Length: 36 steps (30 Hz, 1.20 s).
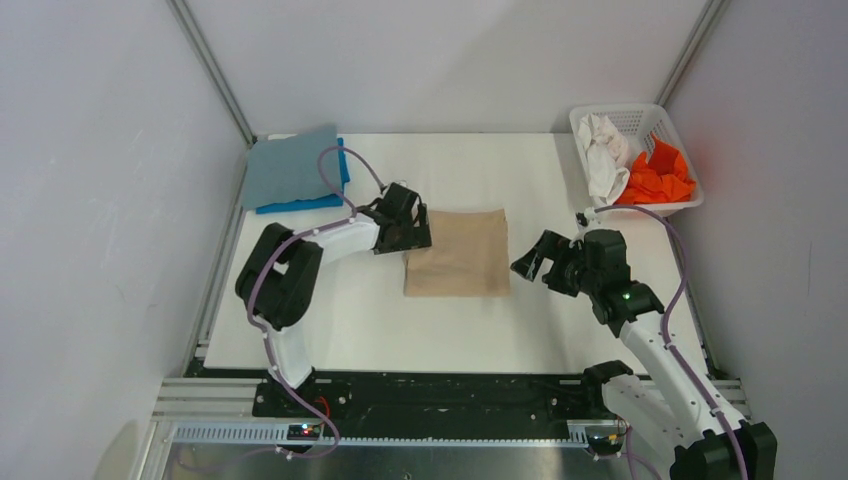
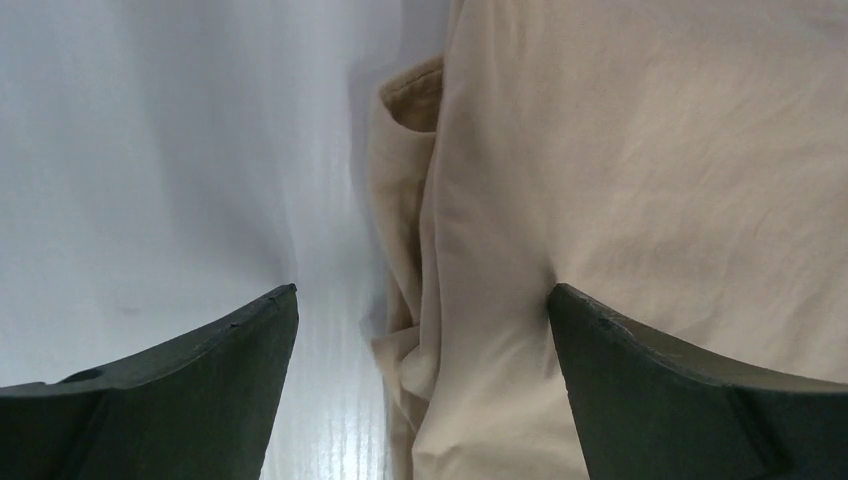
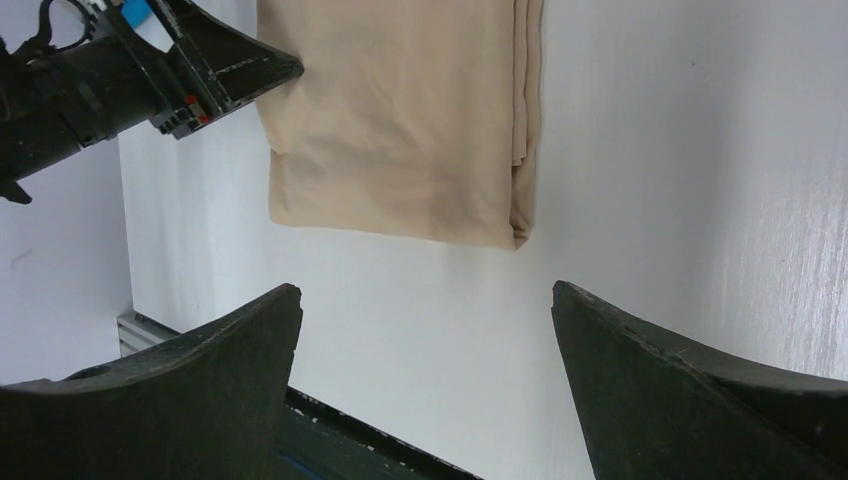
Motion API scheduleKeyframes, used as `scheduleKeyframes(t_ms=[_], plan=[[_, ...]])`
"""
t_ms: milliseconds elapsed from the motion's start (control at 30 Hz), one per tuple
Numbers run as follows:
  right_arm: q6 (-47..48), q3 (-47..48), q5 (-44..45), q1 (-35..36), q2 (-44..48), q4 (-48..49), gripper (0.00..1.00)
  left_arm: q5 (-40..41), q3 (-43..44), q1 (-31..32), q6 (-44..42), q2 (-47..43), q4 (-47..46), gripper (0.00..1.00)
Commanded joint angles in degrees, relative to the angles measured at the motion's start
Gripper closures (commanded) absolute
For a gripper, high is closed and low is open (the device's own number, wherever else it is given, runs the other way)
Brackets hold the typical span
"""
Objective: Fold and stack the t-shirts
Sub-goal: Smooth out wrinkles on the folded tshirt, then put the neatly folded tshirt into the corner of the board with the left arm
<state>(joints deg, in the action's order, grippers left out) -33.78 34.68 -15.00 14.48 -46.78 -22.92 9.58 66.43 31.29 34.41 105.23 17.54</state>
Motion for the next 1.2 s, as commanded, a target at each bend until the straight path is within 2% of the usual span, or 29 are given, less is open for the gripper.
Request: scheduleKeyframes(t_ms=[0,133,333,400,433,467,500,533,567,700,967,1033,1167], plan=[[1.0,-0.36,-0.11,-0.46,0.9,0.62,0.01,-3.85,3.03,1.06,-0.11,3.01,0.33,0.02],[1.07,-0.48,0.06,-0.66,0.71,0.67,0.01,-3.3,4.37,3.33,1.05,5.91,0.37,0.14],[1.08,-0.78,0.35,-1.15,0.35,0.84,0.0,-0.92,5.05,7.08,4.13,9.98,0.42,0.38],[1.08,-0.87,0.47,-1.29,0.25,0.89,0.01,-0.54,5.51,7.66,5.58,11.35,0.62,0.54],[1.08,-0.91,0.49,-1.29,0.23,0.83,0.0,-0.45,5.7,7.76,5.8,11.82,0.95,0.59],[1.08,-0.92,0.43,-1.34,0.1,0.87,0.01,-0.45,6.36,7.79,5.61,12.56,1.2,0.72],[1.08,-0.92,0.42,-1.36,0.11,0.86,0.01,-0.4,6.8,7.75,5.29,12.81,1.69,0.78],[1.08,-0.93,0.42,-1.42,0.16,0.81,0.01,0.18,7.38,7.74,4.51,13.03,2.01,0.93],[1.08,-1.01,0.42,-1.5,0.21,0.88,0.01,0.7,7.74,7.74,4.03,12.92,2.97,0.96],[1.17,-1.15,0.52,-1.7,0.68,1.04,0.0,3.08,8.44,7.83,0.39,10.78,4.78,1.0],[1.28,-1.41,0.01,-1.79,2.57,0.81,0.01,28.97,9.61,7.3,-10.25,-0.31,8.41,1.0],[0.41,-1.65,-2.26,-1.64,3.84,1.54,0.01,30.7,11.22,6.52,-19.65,-0.34,8.17,1.0],[-1.51,-3.47,-4.63,-0.5,6.62,5.17,0.01,35.17,15.75,3.66,-29.77,1.39,5.84,1.0]])
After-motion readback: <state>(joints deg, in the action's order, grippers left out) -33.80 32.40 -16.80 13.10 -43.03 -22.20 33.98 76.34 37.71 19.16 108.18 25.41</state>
